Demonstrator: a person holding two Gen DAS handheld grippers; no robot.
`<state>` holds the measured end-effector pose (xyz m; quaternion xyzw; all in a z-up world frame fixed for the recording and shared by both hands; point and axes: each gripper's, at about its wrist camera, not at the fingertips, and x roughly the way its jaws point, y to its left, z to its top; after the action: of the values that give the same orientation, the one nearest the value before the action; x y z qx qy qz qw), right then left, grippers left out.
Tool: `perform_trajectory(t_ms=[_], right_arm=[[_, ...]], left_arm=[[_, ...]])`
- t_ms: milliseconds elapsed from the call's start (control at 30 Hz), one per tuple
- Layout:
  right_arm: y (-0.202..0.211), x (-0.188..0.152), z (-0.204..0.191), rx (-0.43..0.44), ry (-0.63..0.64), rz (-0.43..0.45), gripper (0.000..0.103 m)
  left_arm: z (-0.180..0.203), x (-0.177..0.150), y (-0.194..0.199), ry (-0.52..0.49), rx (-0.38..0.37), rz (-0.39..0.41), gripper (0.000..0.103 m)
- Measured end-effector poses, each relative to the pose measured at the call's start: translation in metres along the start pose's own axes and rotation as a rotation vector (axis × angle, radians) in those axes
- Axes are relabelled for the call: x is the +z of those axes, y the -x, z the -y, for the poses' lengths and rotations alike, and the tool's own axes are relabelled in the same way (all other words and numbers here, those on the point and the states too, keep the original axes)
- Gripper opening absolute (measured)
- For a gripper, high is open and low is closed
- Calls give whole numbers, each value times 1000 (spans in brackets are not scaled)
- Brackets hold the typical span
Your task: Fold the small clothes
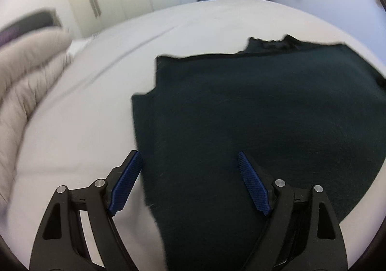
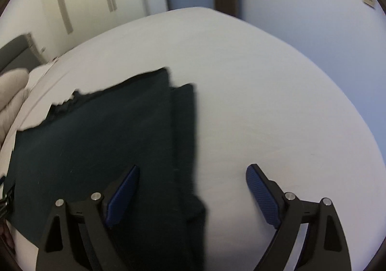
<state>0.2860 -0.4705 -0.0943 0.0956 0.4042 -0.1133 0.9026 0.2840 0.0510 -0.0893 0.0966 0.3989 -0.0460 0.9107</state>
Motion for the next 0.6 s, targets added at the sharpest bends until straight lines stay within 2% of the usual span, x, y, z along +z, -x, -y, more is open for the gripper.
perform_trajectory(t_ms=[33, 100, 133, 200, 267, 333, 367, 400, 467, 500, 533, 600], right_arm=[[5, 1, 2, -11, -11, 10, 87], [24, 1, 3, 4, -53, 48, 72], [33, 0, 1, 37, -67, 65, 72], [49, -1, -11, 160, -86, 95, 72], [57, -8, -35, 301, -52, 100, 72], [60, -18, -61, 441, 9, 79, 72], [56, -21, -71, 477, 29, 60, 72], [51, -27, -81, 497, 59, 35, 72], [32, -40, -93, 459, 110, -33, 67], [24, -46, -92, 439, 113, -49, 57], [20, -49, -86, 435, 100, -46, 52], [18, -47, -67, 468, 20, -42, 36]], left_arm=[[-4, -1, 0, 17, -7, -7, 83], [-9, -5, 1, 32, -7, -16, 83], [-9, -7, 3, 30, -1, -15, 83], [-7, -6, 2, 17, 19, -15, 83], [-5, -7, 6, 25, 20, -20, 83], [-9, -11, 10, 55, -1, -33, 83], [-13, -13, 10, 76, -19, -40, 83], [-17, -15, 10, 99, -40, -45, 83], [-23, -17, 10, 121, -62, -50, 83], [-23, -18, 10, 120, -63, -51, 83], [-22, -18, 9, 115, -60, -51, 83], [-23, -19, 10, 116, -60, -46, 83]])
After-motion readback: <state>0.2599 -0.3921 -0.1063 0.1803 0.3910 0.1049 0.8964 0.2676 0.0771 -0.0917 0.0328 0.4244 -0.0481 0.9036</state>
